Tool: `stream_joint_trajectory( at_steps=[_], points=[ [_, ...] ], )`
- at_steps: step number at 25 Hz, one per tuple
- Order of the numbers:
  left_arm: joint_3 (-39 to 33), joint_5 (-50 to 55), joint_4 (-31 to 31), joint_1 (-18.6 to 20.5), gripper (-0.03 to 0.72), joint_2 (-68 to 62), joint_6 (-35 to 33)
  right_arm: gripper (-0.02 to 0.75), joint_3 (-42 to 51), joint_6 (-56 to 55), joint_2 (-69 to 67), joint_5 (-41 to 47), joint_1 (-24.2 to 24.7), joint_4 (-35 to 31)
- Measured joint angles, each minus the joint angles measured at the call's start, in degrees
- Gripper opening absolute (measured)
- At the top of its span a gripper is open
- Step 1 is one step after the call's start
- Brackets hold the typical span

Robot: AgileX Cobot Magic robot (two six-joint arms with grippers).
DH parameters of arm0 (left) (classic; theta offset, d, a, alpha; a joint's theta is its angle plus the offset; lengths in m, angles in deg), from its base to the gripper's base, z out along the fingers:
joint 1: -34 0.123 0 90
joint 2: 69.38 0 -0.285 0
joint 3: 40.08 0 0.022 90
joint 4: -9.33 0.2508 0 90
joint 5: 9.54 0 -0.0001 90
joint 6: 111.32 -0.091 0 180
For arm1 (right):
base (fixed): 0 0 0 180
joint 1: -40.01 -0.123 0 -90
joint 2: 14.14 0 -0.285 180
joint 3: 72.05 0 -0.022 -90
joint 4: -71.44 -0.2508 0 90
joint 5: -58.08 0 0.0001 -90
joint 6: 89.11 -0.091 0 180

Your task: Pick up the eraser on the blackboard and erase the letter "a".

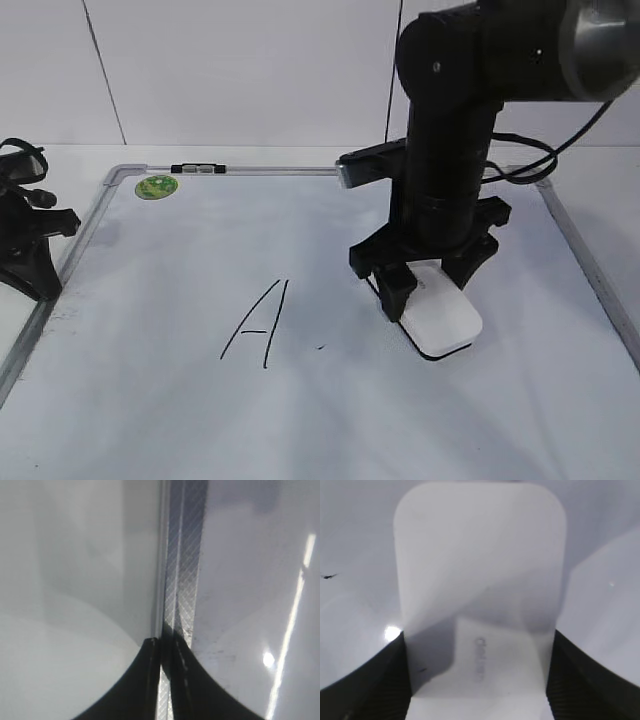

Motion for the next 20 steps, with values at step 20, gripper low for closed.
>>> stream_joint_trajectory(
  at_steps=[20],
  points=[
    [0.0, 0.0, -0.4, 0.0, 0.027, 0.0, -0.1, 0.565, 0.0, 0.4, -4.4, -1.0, -4.7, -0.5]
  ],
)
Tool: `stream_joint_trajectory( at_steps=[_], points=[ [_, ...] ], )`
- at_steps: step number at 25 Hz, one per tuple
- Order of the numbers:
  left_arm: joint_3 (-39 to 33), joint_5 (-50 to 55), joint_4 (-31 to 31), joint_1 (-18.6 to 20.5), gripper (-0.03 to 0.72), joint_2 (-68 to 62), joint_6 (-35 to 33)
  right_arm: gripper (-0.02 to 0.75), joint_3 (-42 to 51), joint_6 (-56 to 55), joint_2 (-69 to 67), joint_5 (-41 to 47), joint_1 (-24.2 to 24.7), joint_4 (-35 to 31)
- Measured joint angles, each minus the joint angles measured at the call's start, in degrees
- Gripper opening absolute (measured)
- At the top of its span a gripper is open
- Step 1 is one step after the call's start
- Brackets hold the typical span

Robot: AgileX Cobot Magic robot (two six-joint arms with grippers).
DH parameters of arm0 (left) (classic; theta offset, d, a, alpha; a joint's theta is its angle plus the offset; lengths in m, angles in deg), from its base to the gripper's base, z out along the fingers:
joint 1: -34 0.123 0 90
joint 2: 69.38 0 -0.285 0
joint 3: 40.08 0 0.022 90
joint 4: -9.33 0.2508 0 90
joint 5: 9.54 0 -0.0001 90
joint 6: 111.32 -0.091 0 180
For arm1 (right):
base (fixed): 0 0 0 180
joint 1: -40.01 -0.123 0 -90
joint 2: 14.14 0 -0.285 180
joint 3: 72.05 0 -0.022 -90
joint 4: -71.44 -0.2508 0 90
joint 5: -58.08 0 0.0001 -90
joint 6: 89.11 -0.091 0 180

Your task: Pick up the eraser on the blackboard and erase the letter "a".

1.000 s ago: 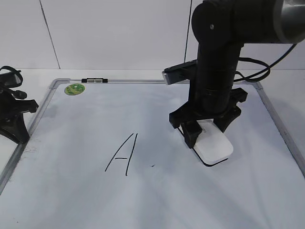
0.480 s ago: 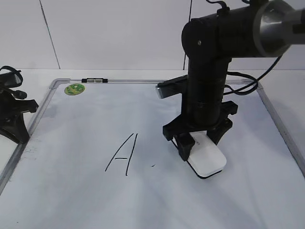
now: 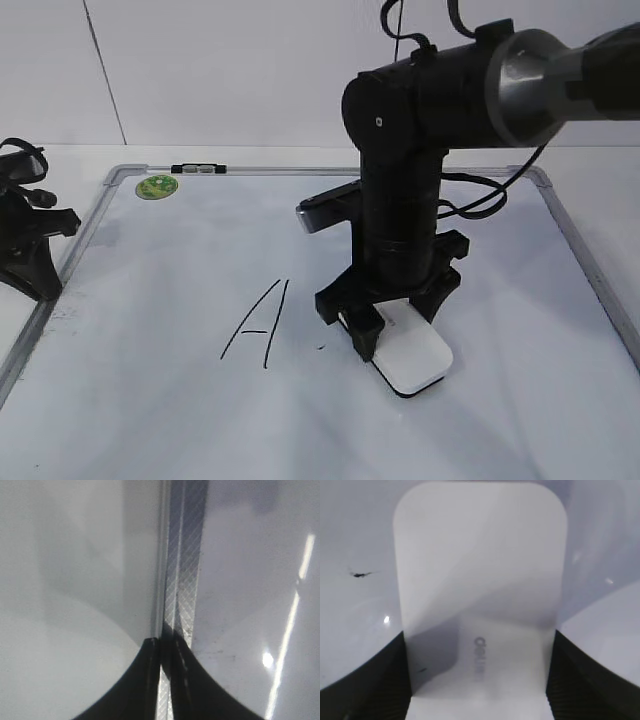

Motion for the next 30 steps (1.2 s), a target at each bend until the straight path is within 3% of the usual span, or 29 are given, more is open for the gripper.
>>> stream_joint_trajectory(
  at_steps=[30],
  points=[
    [0.0, -0.1, -0.2, 0.0, 0.027, 0.0, 0.0, 0.565, 0.0, -1.2, -0.2, -0.5, -7.8, 1.2]
  ],
)
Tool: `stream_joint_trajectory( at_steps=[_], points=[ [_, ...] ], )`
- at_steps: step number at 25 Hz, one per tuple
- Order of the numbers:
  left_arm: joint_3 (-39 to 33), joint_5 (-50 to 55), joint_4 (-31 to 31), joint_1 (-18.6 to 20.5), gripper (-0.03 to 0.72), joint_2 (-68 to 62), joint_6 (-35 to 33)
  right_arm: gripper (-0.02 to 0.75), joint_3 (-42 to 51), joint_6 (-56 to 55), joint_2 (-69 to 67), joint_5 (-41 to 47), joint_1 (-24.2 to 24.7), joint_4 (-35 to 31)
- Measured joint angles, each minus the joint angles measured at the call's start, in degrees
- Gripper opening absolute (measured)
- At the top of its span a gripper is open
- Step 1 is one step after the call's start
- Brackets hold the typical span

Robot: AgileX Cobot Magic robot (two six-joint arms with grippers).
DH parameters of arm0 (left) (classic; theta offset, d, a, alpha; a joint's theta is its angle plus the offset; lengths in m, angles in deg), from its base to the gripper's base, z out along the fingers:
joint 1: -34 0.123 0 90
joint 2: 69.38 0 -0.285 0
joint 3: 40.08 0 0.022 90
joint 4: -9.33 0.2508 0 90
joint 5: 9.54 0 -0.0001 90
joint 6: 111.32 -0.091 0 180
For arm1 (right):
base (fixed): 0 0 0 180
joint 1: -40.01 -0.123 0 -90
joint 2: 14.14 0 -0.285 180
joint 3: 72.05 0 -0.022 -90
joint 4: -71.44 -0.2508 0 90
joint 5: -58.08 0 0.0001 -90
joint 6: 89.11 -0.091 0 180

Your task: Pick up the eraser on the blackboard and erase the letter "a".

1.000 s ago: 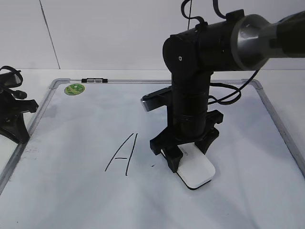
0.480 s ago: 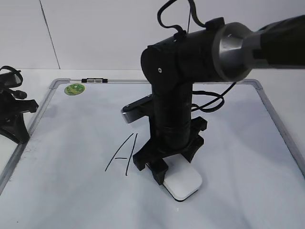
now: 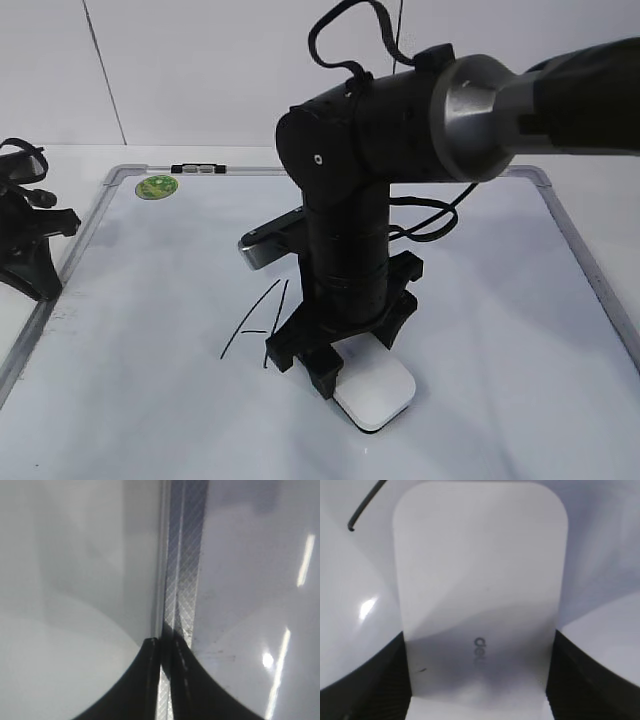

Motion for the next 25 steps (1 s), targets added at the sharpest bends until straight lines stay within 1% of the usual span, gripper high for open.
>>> stream_joint_trajectory(
  at_steps=[8, 17, 25],
  points=[
    [0.0, 0.0, 0.0, 0.0, 0.027, 0.0, 0.0, 0.565, 0.0, -1.3, 0.0, 0.0, 1.3, 2.1],
    [0.0, 0.0, 0.0, 0.0, 0.027, 0.0, 0.0, 0.565, 0.0, -2.3, 0.0, 0.0, 4.4, 3.6],
    [0.0, 0.0, 0.0, 0.0, 0.027, 0.0, 0.0, 0.565, 0.1, -3.5, 1.9, 0.3, 4.6, 5.7]
  ],
)
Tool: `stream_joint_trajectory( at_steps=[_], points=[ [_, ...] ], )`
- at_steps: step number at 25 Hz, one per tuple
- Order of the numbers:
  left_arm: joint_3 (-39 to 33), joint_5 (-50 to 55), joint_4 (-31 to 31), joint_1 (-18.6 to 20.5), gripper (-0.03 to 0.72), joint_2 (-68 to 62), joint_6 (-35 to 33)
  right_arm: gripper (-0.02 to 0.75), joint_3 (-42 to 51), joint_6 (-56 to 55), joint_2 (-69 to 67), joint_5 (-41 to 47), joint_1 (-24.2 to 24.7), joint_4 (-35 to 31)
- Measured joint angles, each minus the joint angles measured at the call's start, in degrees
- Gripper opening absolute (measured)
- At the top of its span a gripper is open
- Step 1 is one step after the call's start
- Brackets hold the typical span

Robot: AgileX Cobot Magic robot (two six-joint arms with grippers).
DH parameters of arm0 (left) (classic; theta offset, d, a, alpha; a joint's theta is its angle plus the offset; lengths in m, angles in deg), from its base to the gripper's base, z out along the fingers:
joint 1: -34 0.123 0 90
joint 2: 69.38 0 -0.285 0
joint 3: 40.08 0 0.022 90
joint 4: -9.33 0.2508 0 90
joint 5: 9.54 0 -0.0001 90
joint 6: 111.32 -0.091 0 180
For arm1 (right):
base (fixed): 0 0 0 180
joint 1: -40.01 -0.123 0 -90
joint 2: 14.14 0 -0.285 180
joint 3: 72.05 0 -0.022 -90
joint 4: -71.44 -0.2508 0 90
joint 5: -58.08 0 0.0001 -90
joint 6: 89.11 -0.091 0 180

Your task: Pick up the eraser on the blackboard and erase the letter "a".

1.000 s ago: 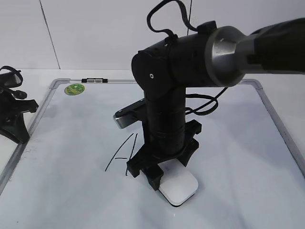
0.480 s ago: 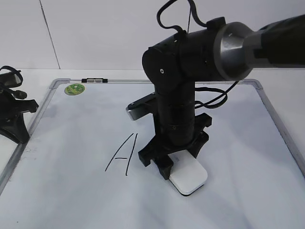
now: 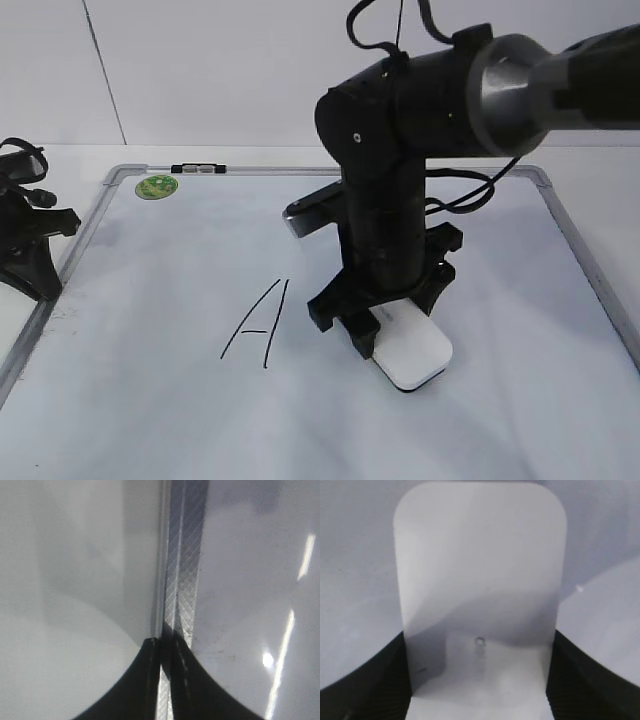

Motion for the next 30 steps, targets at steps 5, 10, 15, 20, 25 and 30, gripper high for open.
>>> stream_joint_trajectory(
  at_steps=[5, 10, 15, 20, 25, 30],
  points=[
    [0.0, 0.0, 0.0, 0.0, 0.027, 0.0, 0.0, 0.565, 0.0, -4.0, 8.2, 0.5, 0.0, 6.8],
    [0.0, 0.0, 0.0, 0.0, 0.027, 0.0, 0.0, 0.565, 0.0, -8.2, 12.7, 1.2, 0.4, 13.1],
    [0.0, -0.1, 0.0, 0.0, 0.027, 0.0, 0.0, 0.565, 0.0, -11.1, 13.4, 1.2, 4.3, 15.4],
    [0.0, -0.1, 0.0, 0.0, 0.027, 0.0, 0.0, 0.565, 0.0, -11.9, 14.9, 1.2, 11.0, 15.7],
    [0.0, -0.1, 0.0, 0.0, 0.027, 0.0, 0.0, 0.565, 0.0, -11.4, 15.5, 1.3, 18.2, 12.9],
    [0.0, -0.1, 0.0, 0.0, 0.027, 0.0, 0.0, 0.565, 0.0, -8.3, 15.5, 1.4, 23.9, 7.9]
  ],
)
